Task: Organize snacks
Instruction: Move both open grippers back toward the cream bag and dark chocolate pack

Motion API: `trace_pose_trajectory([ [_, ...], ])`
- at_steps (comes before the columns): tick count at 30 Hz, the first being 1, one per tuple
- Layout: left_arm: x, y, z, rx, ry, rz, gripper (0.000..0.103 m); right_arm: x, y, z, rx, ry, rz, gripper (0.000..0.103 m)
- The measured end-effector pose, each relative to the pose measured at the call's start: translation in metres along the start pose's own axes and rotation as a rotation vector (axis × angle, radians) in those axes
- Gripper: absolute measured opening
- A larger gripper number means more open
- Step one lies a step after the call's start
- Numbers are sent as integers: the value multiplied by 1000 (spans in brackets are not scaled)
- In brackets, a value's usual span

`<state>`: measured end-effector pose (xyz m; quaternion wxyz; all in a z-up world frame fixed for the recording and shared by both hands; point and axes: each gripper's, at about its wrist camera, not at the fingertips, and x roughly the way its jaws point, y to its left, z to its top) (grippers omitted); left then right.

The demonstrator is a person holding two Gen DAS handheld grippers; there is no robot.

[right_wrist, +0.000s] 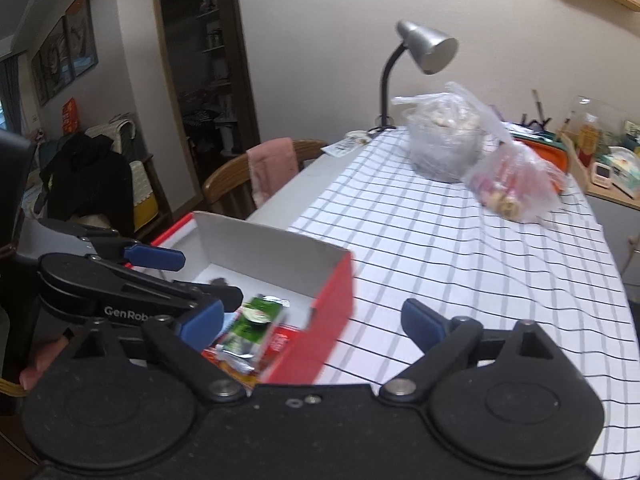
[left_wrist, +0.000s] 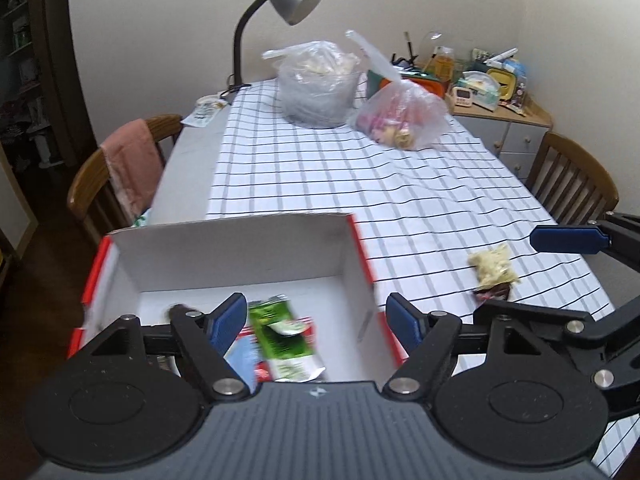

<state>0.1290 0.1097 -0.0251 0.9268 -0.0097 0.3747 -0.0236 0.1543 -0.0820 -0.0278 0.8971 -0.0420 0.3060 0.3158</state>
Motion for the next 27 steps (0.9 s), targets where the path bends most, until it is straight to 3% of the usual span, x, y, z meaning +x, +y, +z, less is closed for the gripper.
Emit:
trace_pose_trajectory([
  [4, 8, -26, 3, -4, -12, -18, 81, -12, -30, -11, 21, 0, -14, 103],
  [16, 56, -117, -5, 18, 56, -56, 81, -31, -129, -55, 83, 66, -72, 103],
  [27, 112, -177, -10, 65, 121, -63, 81, -2, -207, -62, 152, 124, -81, 103],
])
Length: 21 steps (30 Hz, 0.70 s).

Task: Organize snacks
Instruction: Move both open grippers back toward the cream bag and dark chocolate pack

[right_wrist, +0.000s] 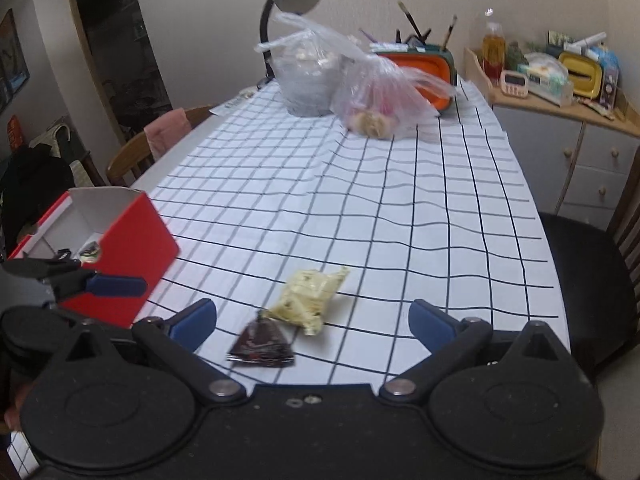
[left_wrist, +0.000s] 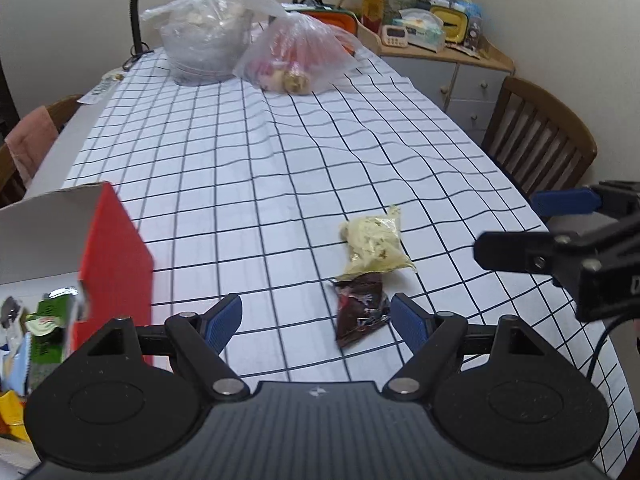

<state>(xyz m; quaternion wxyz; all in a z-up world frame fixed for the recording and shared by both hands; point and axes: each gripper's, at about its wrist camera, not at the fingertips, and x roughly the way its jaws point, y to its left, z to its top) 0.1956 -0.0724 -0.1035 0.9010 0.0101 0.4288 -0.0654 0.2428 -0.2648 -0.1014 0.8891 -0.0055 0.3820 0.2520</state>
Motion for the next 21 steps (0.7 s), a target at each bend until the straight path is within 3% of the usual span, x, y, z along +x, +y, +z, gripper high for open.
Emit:
trace_pose_trajectory([
  [9, 38, -22, 2, -10, 32, 8, 81, 52, -19, 8, 11, 74, 57, 103],
  [21, 76, -27, 0, -32, 91, 19, 81, 115, -10, 13, -25, 181, 112, 100],
])
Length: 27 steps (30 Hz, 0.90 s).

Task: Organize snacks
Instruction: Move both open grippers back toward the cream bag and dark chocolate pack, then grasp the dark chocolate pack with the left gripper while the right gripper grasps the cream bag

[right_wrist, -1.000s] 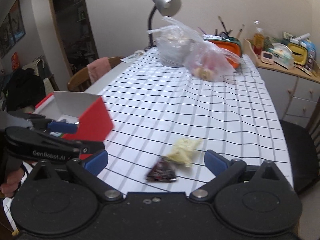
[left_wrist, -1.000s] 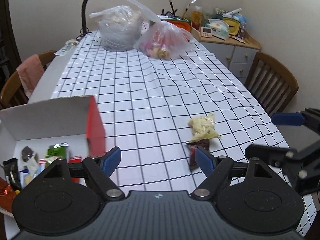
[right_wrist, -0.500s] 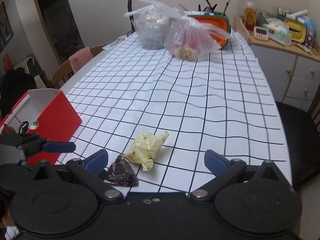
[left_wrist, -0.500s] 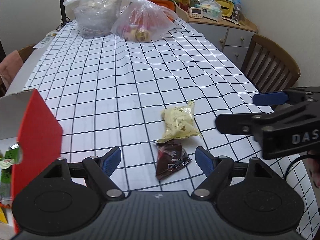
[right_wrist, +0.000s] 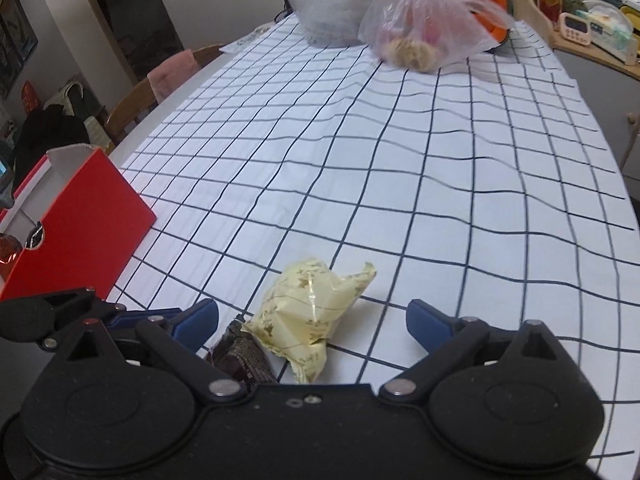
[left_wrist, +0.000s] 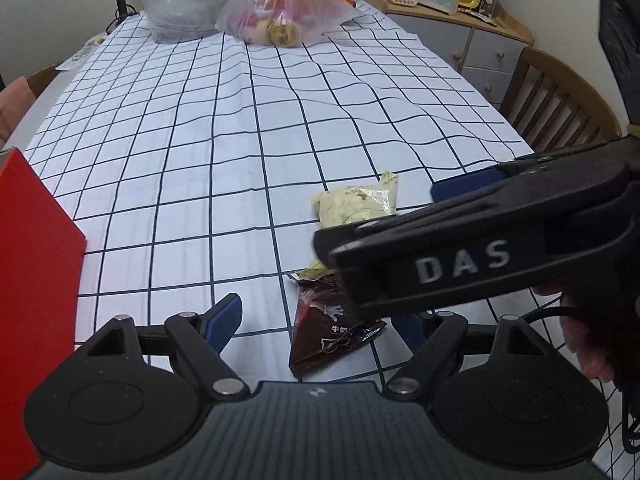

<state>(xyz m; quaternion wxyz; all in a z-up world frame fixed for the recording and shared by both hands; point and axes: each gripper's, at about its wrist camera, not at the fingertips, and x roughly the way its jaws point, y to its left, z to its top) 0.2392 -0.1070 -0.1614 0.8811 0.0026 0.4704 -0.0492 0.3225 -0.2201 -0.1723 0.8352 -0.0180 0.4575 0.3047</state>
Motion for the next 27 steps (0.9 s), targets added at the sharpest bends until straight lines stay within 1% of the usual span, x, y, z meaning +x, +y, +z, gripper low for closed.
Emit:
trace_pose_trajectory([
  [2, 3, -2, 0, 2, 6, 2, 81, 6, 3, 0, -16, 10, -2, 99],
  [6, 7, -3, 0, -1, 16, 9, 79, 14, 5, 1, -24, 28, 1, 91],
  [8, 8, -2, 0, -5, 21, 8, 74, 16, 5, 1, -31, 31, 3, 86],
  [9, 9, -2, 1, -6, 26, 10, 70, 17, 6, 1, -32, 34, 4, 83],
  [10, 10, -2, 1, -5, 29, 9, 65, 18, 6, 1, -30, 33, -1, 82],
  [12, 11, -1, 1, -2, 42, -5, 58, 18, 6, 1, -32, 31, 1, 79],
  [13, 11, -1, 1, 0, 47, -10, 55, 18, 6, 1, -36, 32, 4, 75],
  [14, 11, -1, 2, 1, 48, -11, 53, 18, 8, 1, -41, 28, 2, 74],
  [16, 11, -1, 4, 6, 50, -21, 45, 17, 8, 1, -49, 21, 1, 68],
  [17, 11, -2, 4, 10, 51, -26, 43, 16, 8, 1, -50, 21, 4, 66],
  [18, 11, -3, 4, 14, 53, -29, 40, 16, 9, 1, -51, 20, 5, 62],
  [22, 10, -2, 3, 23, 53, -36, 36, 13, 10, -1, -59, 11, 8, 53],
  [27, 6, 0, 0, 23, 56, -43, 34, 9, 13, -4, -65, -3, 1, 43],
])
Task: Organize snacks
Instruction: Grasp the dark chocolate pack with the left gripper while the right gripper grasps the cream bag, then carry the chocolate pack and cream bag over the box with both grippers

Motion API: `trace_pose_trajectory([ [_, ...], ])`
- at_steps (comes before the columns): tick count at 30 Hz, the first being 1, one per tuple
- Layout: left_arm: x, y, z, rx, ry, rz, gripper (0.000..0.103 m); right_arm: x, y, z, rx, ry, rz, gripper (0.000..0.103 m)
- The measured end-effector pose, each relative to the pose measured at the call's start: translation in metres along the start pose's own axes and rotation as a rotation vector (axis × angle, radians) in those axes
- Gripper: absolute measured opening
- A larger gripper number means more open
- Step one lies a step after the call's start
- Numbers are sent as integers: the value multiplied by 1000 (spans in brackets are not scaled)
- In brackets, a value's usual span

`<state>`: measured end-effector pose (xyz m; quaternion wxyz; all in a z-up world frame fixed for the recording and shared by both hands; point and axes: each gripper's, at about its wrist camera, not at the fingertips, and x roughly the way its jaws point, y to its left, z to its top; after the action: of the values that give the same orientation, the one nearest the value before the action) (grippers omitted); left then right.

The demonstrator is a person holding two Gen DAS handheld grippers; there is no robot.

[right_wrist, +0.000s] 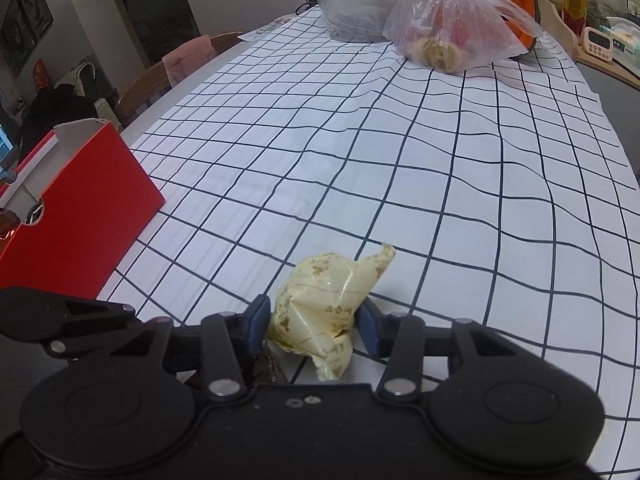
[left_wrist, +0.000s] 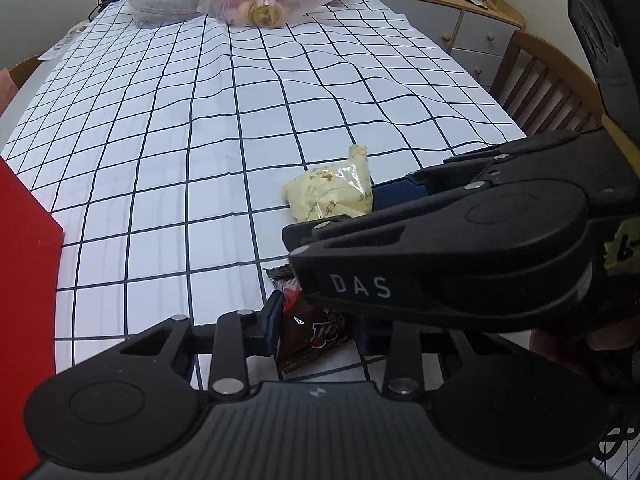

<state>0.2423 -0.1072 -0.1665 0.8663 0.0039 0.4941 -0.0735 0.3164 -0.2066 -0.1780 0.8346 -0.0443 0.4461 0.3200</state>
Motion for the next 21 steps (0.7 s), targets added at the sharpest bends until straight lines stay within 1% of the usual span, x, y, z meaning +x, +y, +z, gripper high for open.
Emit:
trace_pose_trajectory([
  [6, -6, 5, -6, -23, 1, 10, 33, -7, -3, -5, 24, -8, -28, 42],
  [10, -15, 11, -11, -45, -3, 9, 33, -18, -2, -10, 43, -16, -22, 41],
  [16, -39, 22, -18, -79, -22, 5, 33, -47, 14, -10, 23, -61, -16, 41],
  [21, -68, 34, -21, -100, -64, -9, 33, -75, 35, -8, -5, -103, -18, 41],
])
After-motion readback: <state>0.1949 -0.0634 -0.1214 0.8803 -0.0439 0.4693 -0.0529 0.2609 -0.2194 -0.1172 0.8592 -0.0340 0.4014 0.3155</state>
